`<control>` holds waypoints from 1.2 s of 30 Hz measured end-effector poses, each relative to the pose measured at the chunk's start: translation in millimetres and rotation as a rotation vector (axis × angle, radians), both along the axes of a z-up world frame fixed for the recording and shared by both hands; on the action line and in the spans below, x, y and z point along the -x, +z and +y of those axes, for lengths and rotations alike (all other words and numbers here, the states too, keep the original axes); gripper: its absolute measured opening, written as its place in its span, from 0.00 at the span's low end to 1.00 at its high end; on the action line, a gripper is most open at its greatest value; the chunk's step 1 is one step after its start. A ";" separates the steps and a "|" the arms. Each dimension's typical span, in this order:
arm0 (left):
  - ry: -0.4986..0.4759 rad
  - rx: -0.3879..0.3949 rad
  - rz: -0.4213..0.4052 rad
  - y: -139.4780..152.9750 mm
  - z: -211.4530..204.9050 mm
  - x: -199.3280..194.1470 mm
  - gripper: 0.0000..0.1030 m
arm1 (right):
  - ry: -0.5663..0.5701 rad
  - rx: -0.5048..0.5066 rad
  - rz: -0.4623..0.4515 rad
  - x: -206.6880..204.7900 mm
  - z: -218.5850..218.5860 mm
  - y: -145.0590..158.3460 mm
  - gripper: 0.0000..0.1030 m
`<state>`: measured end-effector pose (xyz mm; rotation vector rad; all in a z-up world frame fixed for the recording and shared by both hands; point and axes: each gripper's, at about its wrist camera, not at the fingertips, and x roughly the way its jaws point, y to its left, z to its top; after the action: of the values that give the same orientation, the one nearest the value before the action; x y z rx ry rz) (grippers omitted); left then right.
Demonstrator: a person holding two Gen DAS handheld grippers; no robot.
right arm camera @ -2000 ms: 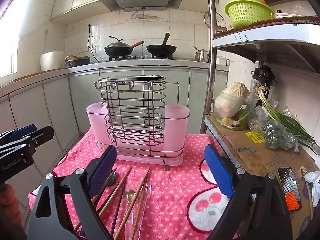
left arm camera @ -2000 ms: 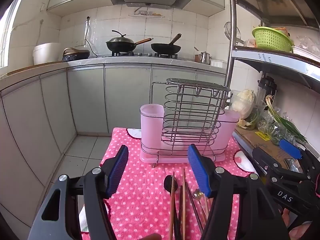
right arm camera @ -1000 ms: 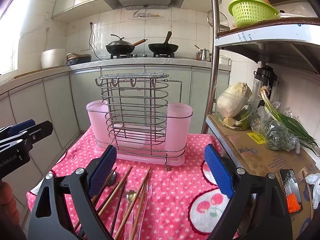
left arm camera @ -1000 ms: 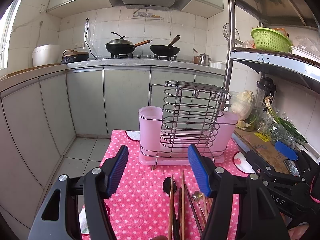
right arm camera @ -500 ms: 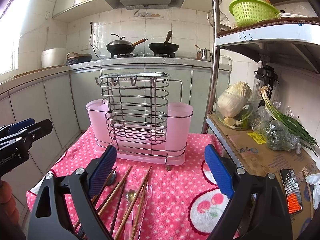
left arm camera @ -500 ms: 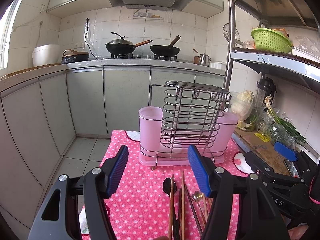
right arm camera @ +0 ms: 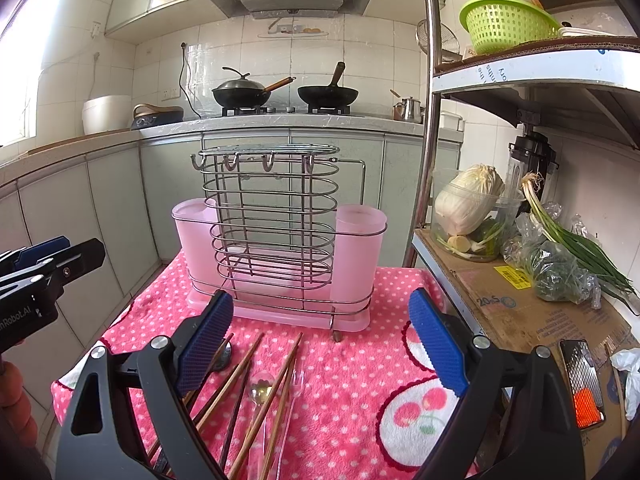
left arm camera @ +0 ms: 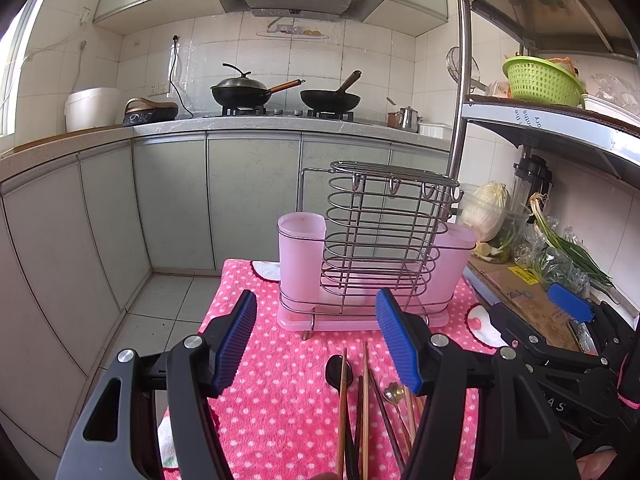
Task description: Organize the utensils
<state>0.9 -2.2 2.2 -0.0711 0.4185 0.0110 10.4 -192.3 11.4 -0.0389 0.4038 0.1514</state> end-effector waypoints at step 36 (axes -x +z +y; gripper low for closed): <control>-0.005 -0.005 0.062 -14.4 -1.6 -19.1 0.59 | 0.003 0.002 0.046 -14.1 -2.3 -8.5 0.87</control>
<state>20.0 -3.8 -12.1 -0.0652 0.4807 0.0095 24.4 -194.6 2.9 -0.0385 0.4500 0.1551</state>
